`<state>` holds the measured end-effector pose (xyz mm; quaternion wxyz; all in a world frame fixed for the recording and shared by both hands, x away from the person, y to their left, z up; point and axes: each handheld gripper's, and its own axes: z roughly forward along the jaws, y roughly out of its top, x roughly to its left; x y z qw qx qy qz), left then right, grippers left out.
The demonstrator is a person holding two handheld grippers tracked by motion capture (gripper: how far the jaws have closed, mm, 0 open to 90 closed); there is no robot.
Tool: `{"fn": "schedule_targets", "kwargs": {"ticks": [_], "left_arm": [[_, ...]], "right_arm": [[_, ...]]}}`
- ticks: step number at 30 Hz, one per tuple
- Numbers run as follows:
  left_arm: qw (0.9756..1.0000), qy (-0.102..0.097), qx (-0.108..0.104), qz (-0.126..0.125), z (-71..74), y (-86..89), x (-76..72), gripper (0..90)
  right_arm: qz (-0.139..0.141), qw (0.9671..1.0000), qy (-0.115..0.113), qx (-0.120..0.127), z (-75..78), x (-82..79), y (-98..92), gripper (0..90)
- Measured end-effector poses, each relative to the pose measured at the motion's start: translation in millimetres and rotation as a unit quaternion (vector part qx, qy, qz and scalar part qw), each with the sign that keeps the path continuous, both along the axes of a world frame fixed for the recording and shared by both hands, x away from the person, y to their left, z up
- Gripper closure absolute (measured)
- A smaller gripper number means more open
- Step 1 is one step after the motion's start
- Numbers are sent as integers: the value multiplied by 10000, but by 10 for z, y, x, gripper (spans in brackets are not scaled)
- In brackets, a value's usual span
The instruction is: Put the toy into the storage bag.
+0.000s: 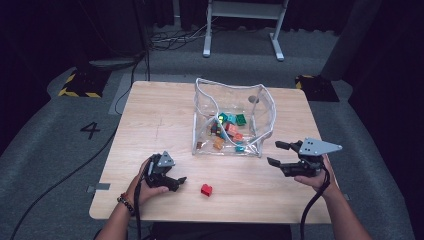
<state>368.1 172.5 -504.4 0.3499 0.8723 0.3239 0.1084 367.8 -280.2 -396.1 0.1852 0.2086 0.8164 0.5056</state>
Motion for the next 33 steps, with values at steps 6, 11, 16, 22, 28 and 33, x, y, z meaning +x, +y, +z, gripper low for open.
{"fn": "schedule_targets", "kwargs": {"ticks": [6,11,16,22,28,33], "left_arm": [[10000,-1,1,0,0,0,0,139],[10000,-11,18,4,2,2,0,139],[10000,-21,22,5,2,2,1,139],[10000,-8,19,-8,2,2,1,139],[10000,3,12,-5,2,1,0,138],[10000,1,16,-10,2,2,1,139]], "right_arm": [[162,9997,145,-88,-175,-25,99,341],[331,9990,242,-178,-323,-60,218,341],[527,9976,339,-294,-439,-81,357,339],[705,9959,445,-362,-558,-101,510,339],[943,9923,540,-591,-688,-144,695,331],[1103,9884,672,-794,-802,-195,873,324]]}}
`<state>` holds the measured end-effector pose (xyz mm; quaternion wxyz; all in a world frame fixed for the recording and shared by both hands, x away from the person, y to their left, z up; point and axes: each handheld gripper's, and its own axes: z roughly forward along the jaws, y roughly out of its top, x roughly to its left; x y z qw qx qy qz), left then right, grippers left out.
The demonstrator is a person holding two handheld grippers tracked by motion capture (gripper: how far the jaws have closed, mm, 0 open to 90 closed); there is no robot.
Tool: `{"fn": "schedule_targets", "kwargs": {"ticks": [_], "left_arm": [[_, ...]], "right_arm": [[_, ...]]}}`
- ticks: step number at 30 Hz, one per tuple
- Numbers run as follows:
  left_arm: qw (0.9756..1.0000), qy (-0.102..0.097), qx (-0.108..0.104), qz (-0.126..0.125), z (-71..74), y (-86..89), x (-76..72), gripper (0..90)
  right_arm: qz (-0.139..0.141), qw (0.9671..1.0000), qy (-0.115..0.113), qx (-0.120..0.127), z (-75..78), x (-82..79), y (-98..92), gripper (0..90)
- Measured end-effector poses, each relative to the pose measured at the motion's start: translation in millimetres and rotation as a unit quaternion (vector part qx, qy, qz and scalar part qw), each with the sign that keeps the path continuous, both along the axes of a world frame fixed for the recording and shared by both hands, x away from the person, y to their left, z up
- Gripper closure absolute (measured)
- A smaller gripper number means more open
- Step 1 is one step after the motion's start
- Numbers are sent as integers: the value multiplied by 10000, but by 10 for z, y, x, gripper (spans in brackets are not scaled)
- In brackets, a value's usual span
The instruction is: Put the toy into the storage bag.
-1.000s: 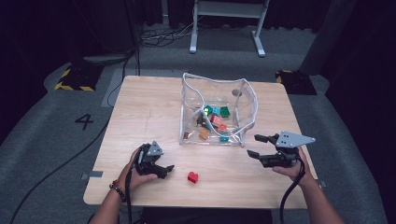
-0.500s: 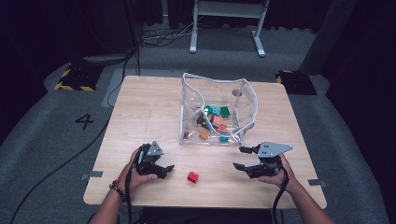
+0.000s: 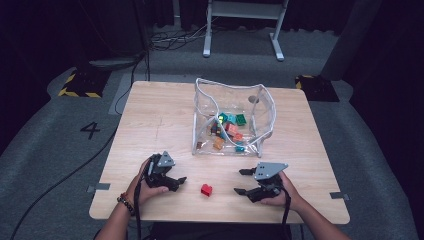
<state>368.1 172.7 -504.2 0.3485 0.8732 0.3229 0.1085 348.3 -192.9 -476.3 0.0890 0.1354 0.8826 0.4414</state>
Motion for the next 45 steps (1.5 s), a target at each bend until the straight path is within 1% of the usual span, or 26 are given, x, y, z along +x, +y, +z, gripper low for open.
{"fn": "schedule_targets", "kwargs": {"ticks": [4,5,6,7,8,9,11,12,13,14,15,16,19,21,22,27,28,32,33,34,35,37,38,40,42,45], "left_arm": [[10000,-1,-2,1,-1,-1,0,139],[10000,-3,7,3,1,1,0,139],[10000,-10,6,1,0,0,1,139],[10000,0,-4,1,-1,-1,0,139],[10000,0,-11,9,-1,-2,-1,139],[10000,4,-3,3,0,-1,-1,139],[10000,-1,-4,1,-1,-1,0,139],[10000,-1,-3,1,-1,-1,0,138],[10000,2,-2,1,0,0,0,139],[10000,0,-14,8,-2,-2,0,138],[10000,0,-14,8,-2,-2,0,138],[10000,3,-11,7,-1,-1,-1,139],[10000,4,-13,10,-1,-2,-1,138],[10000,1,0,-1,0,0,0,139],[10000,0,-9,7,-1,-1,-1,139],[10000,1,0,-1,0,0,0,139],[10000,1,-10,8,-1,-1,-1,138],[10000,1,0,0,0,0,0,138],[10000,-2,0,-1,-1,0,0,139],[10000,2,1,-1,0,0,0,139],[10000,4,-1,1,0,0,-1,138],[10000,3,-1,-1,0,0,0,138],[10000,2,1,-1,0,0,0,139],[10000,-1,-1,-1,-1,0,0,138],[10000,-1,-2,-1,-1,0,0,138],[10000,4,-1,1,0,0,-1,139]], "right_arm": [[136,9999,58,-78,-56,-30,121,322],[170,9997,131,-96,-71,-44,160,322],[245,9995,111,-169,-87,-46,191,322],[225,9995,170,-155,-107,-65,238,322],[348,9992,117,-157,-134,-59,289,321],[350,9988,197,-283,-147,-77,318,319],[309,9987,259,-298,-177,-100,391,318],[416,9983,223,-346,-195,-95,420,318],[423,9982,249,-339,-210,-106,461,318],[452,9978,257,-411,-226,-116,504,318],[452,9978,257,-411,-226,-116,504,318],[534,9971,198,-501,-262,-114,583,317],[589,9969,232,-475,-282,-91,639,316],[499,9974,300,-427,-285,-80,695,317],[544,9971,260,-464,-283,-65,708,317],[527,9973,234,-464,-288,-27,840,311],[505,9974,302,-425,-287,-34,870,311],[532,9973,298,-407,-289,-42,956,324],[585,9971,239,-414,-292,-31,964,326],[537,9971,276,-457,-287,-35,976,333],[532,9973,243,-445,-287,-23,985,342],[425,9977,300,-435,-284,-27,998,369],[350,9983,313,-350,-289,-29,1011,385],[373,9981,284,-400,-281,-14,995,429],[364,9983,276,-367,-283,-15,992,468],[343,9984,253,-361,-280,-6,971,567]]}}
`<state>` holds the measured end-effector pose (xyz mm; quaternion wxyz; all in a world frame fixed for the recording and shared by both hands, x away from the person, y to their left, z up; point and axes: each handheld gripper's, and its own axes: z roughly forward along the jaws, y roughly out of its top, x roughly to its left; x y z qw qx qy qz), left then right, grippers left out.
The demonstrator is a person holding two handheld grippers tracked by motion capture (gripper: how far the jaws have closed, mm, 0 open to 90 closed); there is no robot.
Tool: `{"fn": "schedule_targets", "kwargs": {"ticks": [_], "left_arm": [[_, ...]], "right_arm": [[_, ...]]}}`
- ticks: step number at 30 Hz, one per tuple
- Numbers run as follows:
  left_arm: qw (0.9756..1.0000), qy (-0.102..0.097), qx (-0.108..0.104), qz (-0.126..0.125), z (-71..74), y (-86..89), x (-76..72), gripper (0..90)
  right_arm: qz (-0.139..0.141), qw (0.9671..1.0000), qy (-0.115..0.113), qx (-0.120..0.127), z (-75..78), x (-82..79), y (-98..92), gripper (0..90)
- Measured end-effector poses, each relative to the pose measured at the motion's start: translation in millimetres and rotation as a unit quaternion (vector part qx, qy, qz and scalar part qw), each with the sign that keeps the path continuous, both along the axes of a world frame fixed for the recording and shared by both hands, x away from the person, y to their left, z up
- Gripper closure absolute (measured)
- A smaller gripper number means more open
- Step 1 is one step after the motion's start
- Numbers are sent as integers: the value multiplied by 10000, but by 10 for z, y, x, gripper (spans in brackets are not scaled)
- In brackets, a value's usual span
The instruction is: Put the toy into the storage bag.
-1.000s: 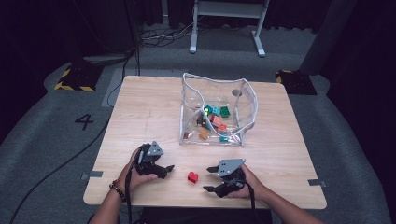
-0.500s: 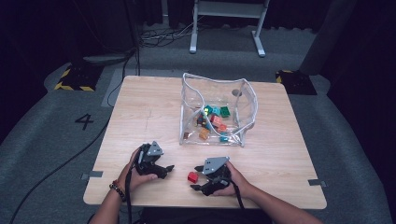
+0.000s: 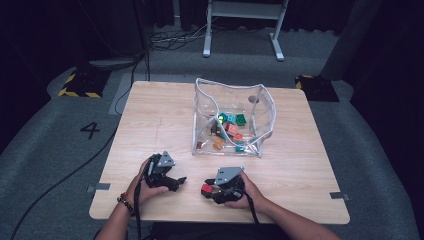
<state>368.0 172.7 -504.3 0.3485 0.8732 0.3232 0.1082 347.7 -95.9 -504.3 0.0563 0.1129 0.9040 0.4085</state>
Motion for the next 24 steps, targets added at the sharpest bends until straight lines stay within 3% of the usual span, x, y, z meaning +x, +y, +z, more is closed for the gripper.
{"fn": "schedule_targets", "kwargs": {"ticks": [3,8,10,12,17,24], "left_arm": [[10000,-2,-4,1,-1,0,0,139],[10000,-21,2,8,0,0,1,139],[10000,-1,-16,9,-2,-2,0,139],[10000,-4,-1,-2,0,0,1,139],[10000,-5,-3,-1,-1,0,1,138],[10000,-6,0,-2,0,0,1,139]], "right_arm": [[-108,9999,49,80,0,11,-35,663],[-134,9997,125,152,9,41,-134,673],[-109,9999,-21,65,28,55,-180,673],[-86,9998,-77,186,56,77,-229,673],[-108,9993,-289,199,158,120,-410,674],[-238,9985,-369,314,288,211,-644,674]]}}
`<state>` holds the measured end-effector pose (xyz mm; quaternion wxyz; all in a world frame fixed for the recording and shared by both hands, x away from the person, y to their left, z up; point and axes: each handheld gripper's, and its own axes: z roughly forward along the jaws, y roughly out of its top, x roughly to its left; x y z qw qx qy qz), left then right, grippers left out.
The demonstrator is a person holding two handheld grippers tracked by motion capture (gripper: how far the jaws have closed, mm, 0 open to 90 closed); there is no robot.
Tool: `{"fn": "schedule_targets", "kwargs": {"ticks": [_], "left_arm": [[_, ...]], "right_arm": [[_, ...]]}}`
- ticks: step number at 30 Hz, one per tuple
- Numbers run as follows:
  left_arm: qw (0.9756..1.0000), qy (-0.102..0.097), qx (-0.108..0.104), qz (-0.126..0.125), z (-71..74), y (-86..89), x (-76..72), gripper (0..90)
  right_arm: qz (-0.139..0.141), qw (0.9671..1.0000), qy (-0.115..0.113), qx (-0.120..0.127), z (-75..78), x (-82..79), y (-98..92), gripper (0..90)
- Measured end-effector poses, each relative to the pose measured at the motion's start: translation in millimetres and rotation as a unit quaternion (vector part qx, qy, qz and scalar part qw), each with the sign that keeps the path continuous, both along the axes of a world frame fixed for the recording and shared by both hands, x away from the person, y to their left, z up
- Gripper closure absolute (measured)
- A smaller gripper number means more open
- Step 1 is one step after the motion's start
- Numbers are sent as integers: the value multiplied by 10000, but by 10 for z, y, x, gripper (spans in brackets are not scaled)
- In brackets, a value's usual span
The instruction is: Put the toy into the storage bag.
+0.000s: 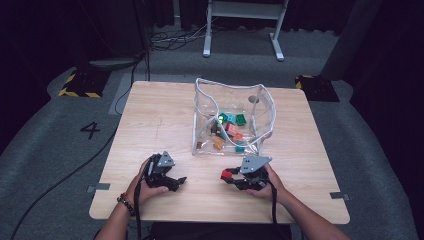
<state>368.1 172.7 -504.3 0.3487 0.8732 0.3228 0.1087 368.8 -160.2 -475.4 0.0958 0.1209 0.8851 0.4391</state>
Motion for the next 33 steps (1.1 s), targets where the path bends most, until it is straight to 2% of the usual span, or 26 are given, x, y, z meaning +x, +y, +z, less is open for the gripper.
{"fn": "schedule_targets", "kwargs": {"ticks": [8,10,15,17,23,27,30,33], "left_arm": [[10000,-1,-2,1,0,0,0,139],[10000,-9,-3,16,0,0,-1,139],[10000,-20,3,21,0,0,-1,139],[10000,-21,3,21,0,0,-1,139],[10000,-23,5,17,0,0,0,139],[10000,-20,15,7,1,2,1,139],[10000,-17,2,19,0,0,0,139],[10000,-18,3,18,0,0,0,139]], "right_arm": [[-169,9996,-155,-172,93,68,-251,674],[-221,9988,-304,-314,111,92,-336,674],[-405,9985,-217,-302,188,170,-632,674],[-329,9990,-147,-255,217,230,-753,674],[-699,9971,-163,-240,272,331,-1053,674],[-930,9954,-180,-119,318,379,-1226,674],[-1146,9930,-220,-156,320,415,-1316,674],[-1370,9903,-210,-64,312,457,-1388,674]]}}
